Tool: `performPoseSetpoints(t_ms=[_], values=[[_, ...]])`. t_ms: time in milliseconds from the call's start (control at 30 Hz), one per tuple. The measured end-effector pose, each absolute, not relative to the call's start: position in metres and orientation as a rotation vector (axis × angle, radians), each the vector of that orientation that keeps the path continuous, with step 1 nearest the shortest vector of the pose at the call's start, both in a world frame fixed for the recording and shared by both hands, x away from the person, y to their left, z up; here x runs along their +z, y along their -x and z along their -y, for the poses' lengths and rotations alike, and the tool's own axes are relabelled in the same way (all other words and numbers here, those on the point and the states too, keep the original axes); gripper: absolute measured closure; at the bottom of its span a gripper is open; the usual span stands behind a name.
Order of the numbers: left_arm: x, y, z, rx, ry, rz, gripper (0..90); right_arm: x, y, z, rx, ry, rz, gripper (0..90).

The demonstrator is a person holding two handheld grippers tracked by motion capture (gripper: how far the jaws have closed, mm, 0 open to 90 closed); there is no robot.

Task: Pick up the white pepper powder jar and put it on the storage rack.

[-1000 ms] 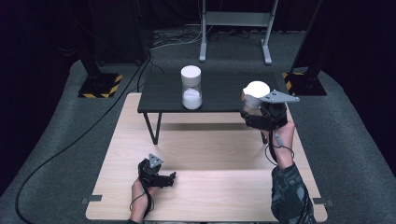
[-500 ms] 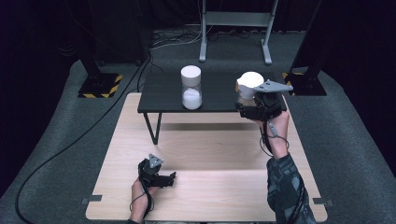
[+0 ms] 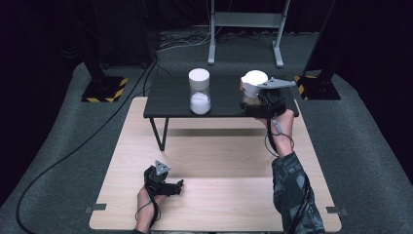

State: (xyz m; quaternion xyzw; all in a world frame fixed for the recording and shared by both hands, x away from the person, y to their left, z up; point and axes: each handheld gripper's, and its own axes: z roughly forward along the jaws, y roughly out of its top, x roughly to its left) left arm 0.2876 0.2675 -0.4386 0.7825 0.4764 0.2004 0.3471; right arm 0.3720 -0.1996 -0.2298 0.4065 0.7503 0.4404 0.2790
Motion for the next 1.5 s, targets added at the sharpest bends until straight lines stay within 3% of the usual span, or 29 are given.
performPoseSetpoints(t_ms=[733,1500], values=[[-0.439,-0.288,-0.269,0.512,-2.028,-1.233,4.0,-0.236,-0.391,0.195,1.173,-1.155,-2.018,30.1],[-0.439,-0.288,-0.268,0.515,-2.028,-1.233,4.1,-0.255,-0.383,0.197,1.224,-1.143,-1.957,30.2]])
